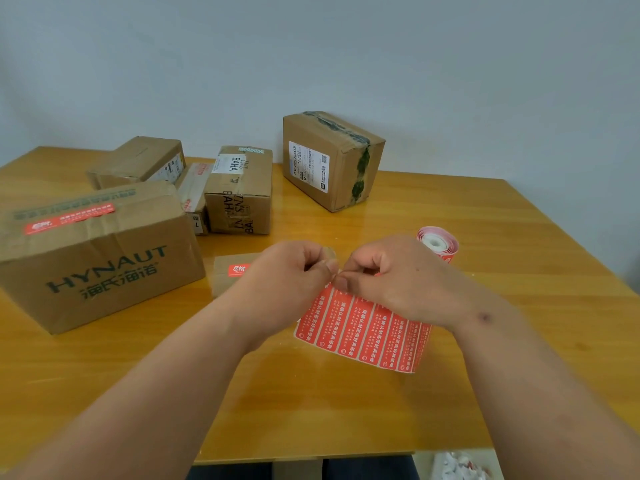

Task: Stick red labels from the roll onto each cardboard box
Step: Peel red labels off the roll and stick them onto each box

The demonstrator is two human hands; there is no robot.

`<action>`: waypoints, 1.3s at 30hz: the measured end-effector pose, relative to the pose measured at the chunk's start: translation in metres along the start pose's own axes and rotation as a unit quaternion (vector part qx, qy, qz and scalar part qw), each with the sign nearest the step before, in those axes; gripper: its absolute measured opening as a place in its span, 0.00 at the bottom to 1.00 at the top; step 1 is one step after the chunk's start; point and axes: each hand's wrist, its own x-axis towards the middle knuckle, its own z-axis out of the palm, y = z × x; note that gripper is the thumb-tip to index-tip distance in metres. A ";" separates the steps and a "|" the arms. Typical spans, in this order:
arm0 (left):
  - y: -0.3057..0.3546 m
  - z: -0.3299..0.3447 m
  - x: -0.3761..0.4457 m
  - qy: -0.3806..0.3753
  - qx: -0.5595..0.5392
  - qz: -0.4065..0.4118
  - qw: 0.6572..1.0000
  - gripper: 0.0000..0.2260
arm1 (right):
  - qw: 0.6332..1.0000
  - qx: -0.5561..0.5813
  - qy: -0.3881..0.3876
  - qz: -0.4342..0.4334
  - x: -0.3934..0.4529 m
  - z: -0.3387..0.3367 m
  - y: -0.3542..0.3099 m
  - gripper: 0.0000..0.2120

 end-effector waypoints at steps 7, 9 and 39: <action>0.002 -0.001 0.001 0.013 0.023 -0.007 1.000 0.16 | 1.000 0.017 0.000 0.016 0.004 -0.001 0.000 0.11; 0.002 0.000 0.001 0.017 0.021 -0.013 1.000 0.16 | 1.000 0.012 0.008 0.014 0.004 0.000 0.000 0.11; -0.002 0.001 0.005 0.021 -0.084 -0.054 0.995 0.11 | 0.995 0.072 -0.029 0.064 0.004 0.000 0.005 0.09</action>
